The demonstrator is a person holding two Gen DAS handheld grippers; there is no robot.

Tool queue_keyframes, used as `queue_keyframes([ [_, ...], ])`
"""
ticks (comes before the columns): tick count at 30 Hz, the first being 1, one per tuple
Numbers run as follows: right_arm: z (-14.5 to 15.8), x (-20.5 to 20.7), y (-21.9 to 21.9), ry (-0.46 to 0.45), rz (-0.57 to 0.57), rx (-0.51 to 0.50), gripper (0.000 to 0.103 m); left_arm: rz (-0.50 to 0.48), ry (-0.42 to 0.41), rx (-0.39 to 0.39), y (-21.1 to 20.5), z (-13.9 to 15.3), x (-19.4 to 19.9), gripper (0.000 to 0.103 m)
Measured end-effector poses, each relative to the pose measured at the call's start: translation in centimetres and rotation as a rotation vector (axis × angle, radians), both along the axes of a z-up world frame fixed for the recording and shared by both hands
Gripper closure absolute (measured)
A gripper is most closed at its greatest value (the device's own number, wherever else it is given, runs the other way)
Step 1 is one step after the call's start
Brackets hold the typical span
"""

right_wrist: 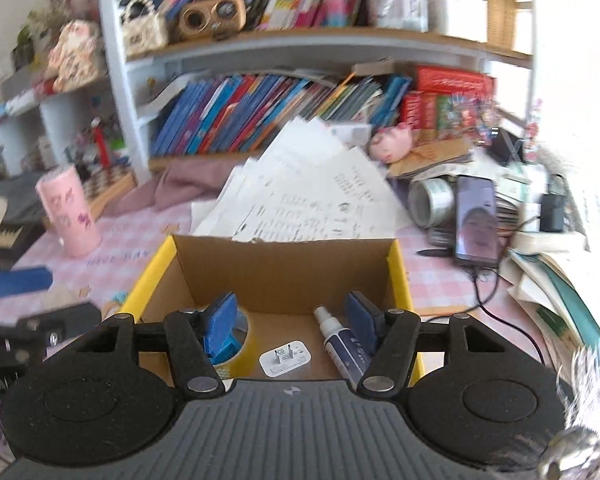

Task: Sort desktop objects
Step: 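Lift both tools out of the box and move toward the cream block and blue clip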

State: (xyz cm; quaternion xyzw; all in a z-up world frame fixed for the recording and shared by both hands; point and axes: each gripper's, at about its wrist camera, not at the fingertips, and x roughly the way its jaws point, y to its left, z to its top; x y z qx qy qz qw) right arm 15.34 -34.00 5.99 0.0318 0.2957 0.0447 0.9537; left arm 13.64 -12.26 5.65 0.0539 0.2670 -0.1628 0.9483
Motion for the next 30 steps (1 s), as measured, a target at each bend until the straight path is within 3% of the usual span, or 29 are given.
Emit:
queue_keyframes([
  [11, 0.7, -6.1, 4.0, -0.044, -0.143, -0.017, 0.041, -0.067, -0.025, -0.017, 5.1, 0.7, -3.5, 0.025],
  [23, -1.0, -14.0, 8.7, 0.023, -0.289, -0.026, 0.040, -0.174, 0.049, -0.027, 9.4, -0.7, -7.2, 0.024],
  [30, -1.4, -16.4, 11.5, 0.056, -0.300, -0.024, 0.039, -0.184, 0.065, -0.027, 11.7, -1.2, -9.2, 0.022],
])
